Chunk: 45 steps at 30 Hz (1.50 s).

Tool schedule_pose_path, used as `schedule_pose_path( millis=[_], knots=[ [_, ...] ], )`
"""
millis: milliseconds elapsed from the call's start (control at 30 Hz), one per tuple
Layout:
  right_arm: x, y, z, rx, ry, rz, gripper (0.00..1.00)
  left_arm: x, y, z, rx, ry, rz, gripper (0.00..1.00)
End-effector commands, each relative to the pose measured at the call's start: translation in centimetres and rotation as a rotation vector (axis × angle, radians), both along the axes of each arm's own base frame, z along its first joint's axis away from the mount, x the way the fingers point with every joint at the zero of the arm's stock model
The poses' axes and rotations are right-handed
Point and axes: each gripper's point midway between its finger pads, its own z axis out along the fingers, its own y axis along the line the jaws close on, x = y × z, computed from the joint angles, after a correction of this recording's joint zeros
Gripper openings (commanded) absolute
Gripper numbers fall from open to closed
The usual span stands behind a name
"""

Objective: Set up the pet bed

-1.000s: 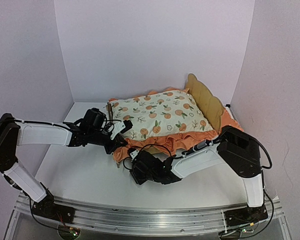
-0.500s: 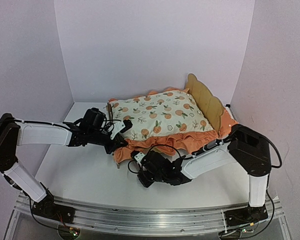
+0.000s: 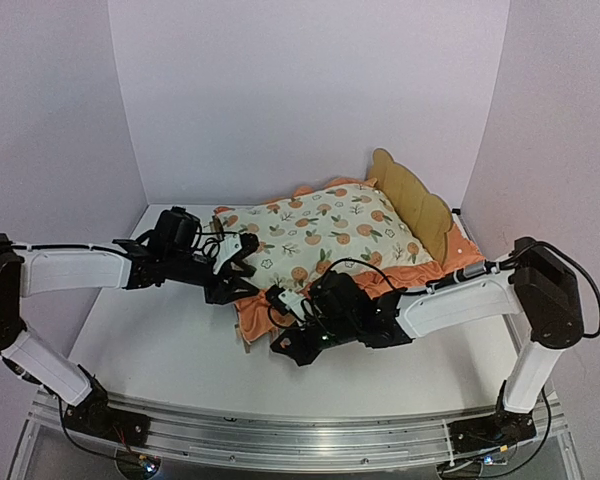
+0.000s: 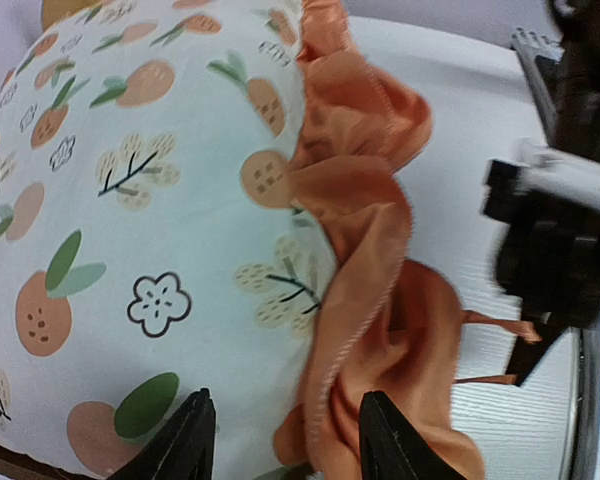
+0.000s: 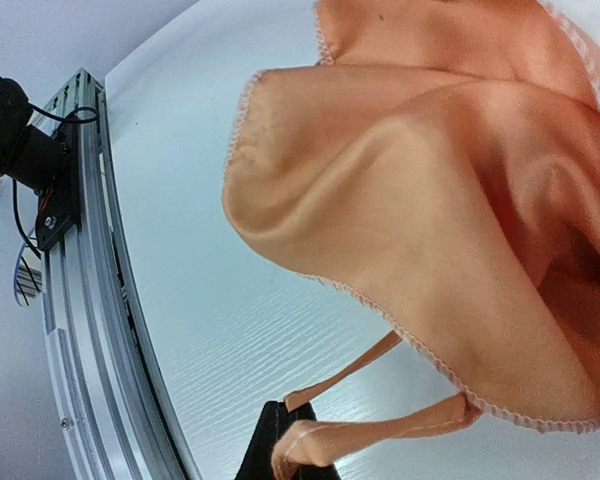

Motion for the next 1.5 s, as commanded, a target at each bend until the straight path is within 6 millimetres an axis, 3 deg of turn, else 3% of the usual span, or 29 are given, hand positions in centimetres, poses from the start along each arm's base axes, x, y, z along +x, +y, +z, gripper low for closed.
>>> schedule_pose_path(
  millis=[0, 167, 267, 400, 500, 633, 733, 900, 1033, 1167, 1300, 1467],
  knots=[
    [-1.2, -1.0, 1.0, 0.05, 0.166, -0.032, 0.0, -5.8, -0.4, 5.0, -0.156, -0.02, -0.211, 0.48],
    [-1.9, -2.7, -2.6, 0.013, 0.346, -0.185, 0.0, -11.1, -1.6, 4.0, -0.208, 0.115, -0.19, 0.46],
    [-2.1, -3.0, -4.0, -0.004, 0.4, -0.219, 0.0, -12.4, -2.1, 1.9, -0.223, 0.163, -0.156, 0.44],
    [-2.7, -3.6, -5.6, -0.038, 0.463, -0.246, 0.0, -11.9, -3.0, -1.6, -0.192, 0.19, -0.097, 0.42],
    [-2.7, -4.9, -7.2, -0.076, 0.476, -0.311, 0.02, -11.7, -3.8, -3.0, -0.202, 0.271, -0.046, 0.39],
    [-2.3, -6.0, -9.0, -0.115, 0.464, -0.37, 0.16, -12.3, -4.7, -4.6, -0.212, 0.29, -0.019, 0.38],
    [-2.0, -7.1, -9.1, -0.139, 0.44, -0.407, 0.26, -11.7, -4.7, -6.0, -0.199, 0.282, 0.03, 0.37],
    [-1.4, -10.8, -8.5, -0.29, 0.232, -0.459, 0.39, -10.9, -4.4, -7.4, -0.18, 0.269, 0.076, 0.35],
    [-1.2, -12.3, -6.9, -0.333, 0.114, -0.474, 0.41, -10.6, -4.2, -7.8, -0.162, 0.271, 0.1, 0.34],
    [-2.0, -10.5, -4.1, -0.281, -0.049, -0.408, 0.43, -10.4, -4.1, -6.9, -0.16, 0.278, 0.12, 0.33],
    [-3.1, -6.3, -1.4, -0.156, -0.137, -0.353, 0.45, -10.2, -3.4, -5.7, -0.159, 0.293, 0.164, 0.34],
    [-5.0, -1.7, -2.0, -0.081, -0.179, -0.226, 0.55, -10.6, -2.0, -4.3, -0.182, 0.327, 0.211, 0.39]
  ],
)
